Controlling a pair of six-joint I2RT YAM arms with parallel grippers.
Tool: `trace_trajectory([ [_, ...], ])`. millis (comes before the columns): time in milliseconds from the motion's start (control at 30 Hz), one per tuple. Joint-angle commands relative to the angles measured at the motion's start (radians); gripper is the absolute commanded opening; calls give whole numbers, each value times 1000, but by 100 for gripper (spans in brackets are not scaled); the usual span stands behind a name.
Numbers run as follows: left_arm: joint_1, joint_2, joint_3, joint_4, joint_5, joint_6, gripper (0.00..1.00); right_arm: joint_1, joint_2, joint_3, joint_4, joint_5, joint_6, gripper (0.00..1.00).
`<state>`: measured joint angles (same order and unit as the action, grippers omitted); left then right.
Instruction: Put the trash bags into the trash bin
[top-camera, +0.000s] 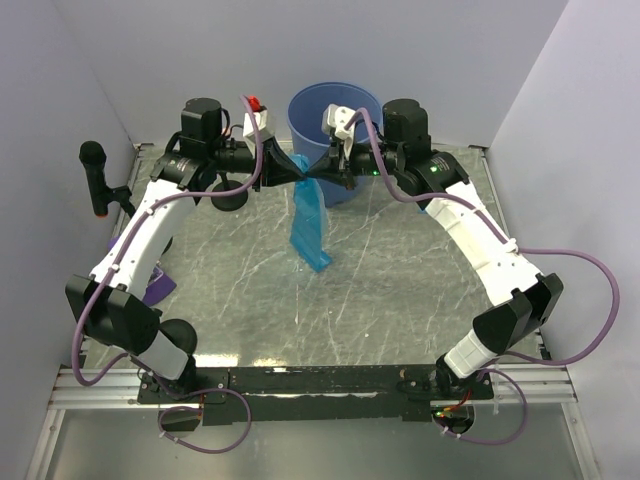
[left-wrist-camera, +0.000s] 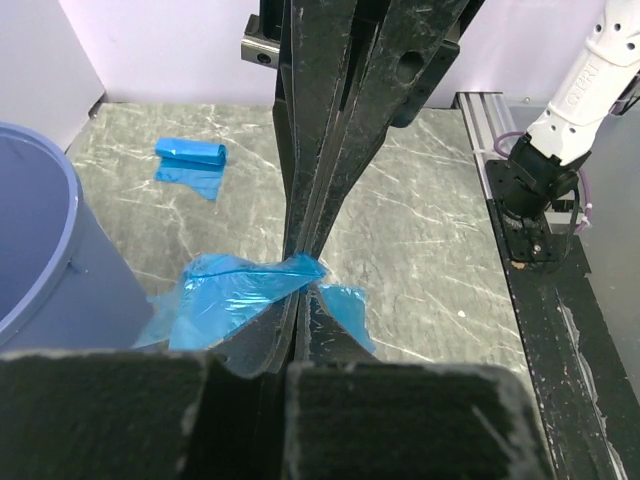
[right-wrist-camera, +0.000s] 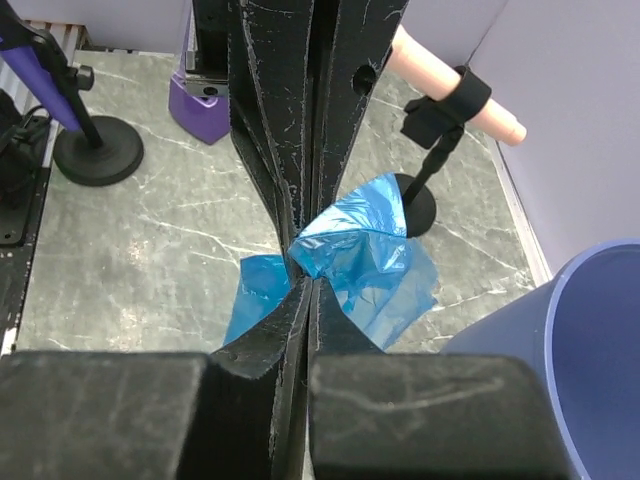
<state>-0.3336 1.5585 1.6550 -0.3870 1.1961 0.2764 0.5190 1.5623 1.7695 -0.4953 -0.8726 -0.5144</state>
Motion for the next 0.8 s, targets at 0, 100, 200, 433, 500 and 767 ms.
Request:
trace_trajectory([
  [0,-7,-49,2,13,19,30,1,7,12,42,41,6,8,0],
  [100,-4,-55,-3,-1,11,38,1,-16,1,27,61,30,39,0],
  [200,2,-64,-17,20,13,11,1,-39,-8,4,72,102,48,0],
  [433,8,-69,-40,72,20,-40,1,-77,-7,-35,86,162,68,0],
  [500,10,-74,-47,85,17,-51,1,-85,-11,-38,93,138,88,0],
  [767,11,-66,-43,83,17,-46,1,-100,-24,-50,169,-201,203,47],
])
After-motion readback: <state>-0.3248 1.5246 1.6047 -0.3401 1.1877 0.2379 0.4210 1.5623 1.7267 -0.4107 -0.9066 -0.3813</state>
